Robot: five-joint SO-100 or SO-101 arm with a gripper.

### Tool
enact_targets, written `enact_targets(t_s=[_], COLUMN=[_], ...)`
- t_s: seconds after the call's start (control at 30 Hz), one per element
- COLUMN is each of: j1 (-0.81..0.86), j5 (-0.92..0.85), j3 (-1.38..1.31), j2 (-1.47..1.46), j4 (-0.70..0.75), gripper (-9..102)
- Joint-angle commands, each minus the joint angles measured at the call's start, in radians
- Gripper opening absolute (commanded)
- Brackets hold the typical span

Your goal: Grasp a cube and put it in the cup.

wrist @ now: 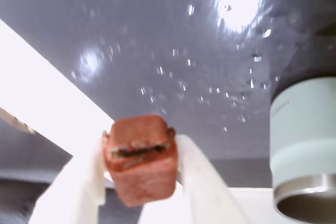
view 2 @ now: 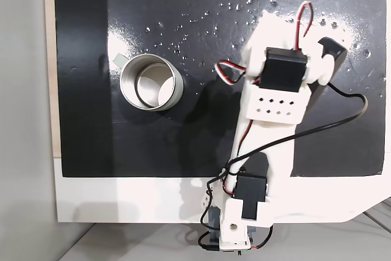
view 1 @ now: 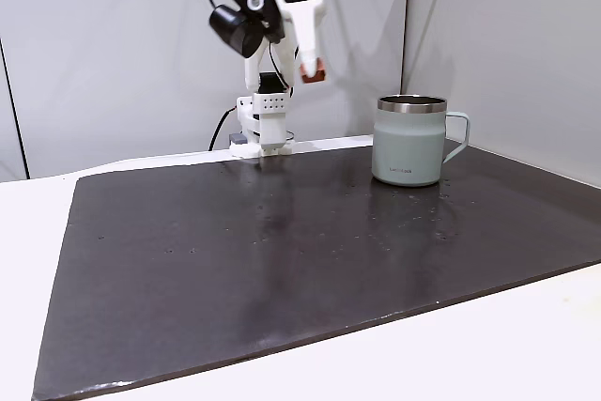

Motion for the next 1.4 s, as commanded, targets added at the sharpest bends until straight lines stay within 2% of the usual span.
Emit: enact_targets(t_s=[0.0, 0.3, 0.47, 0.8, 1.3, 1.37], j1=[-0.103, -0.423, -0.537, -0.604, -0.683, -0.692], j5=[-0.029, -0.156, -0.199, -0.256, -0.322, -0.322], j3=[-0.087, -0.144, -0.091, 0.071, 0.143, 0.152], j2=[0.002, -0.041, -0.055, -0.021, 0.009, 0.015], j4=[-0.018, -0.051, -0.048, 0.003, 0.029, 0.031], gripper=[5, 5, 5, 5, 5, 10])
